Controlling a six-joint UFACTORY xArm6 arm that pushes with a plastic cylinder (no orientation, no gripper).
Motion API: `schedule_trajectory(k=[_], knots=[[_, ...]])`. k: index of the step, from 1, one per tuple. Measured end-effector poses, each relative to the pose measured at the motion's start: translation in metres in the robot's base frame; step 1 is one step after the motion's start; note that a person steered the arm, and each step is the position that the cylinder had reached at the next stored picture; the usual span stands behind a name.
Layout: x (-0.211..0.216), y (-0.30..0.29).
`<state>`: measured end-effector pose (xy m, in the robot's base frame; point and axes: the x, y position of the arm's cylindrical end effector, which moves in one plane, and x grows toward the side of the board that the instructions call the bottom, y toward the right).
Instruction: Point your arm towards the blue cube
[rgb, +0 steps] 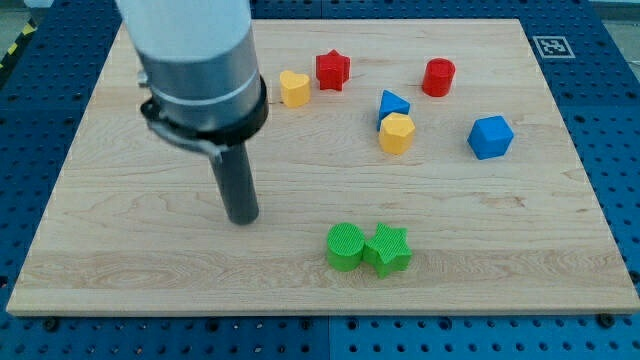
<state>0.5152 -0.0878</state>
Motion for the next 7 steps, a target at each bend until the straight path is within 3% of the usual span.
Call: schedule_trajectory(k=[1,4,7], knots=[[-0.023,0.001],[-0.027,0.010],[-0.028,0.161]])
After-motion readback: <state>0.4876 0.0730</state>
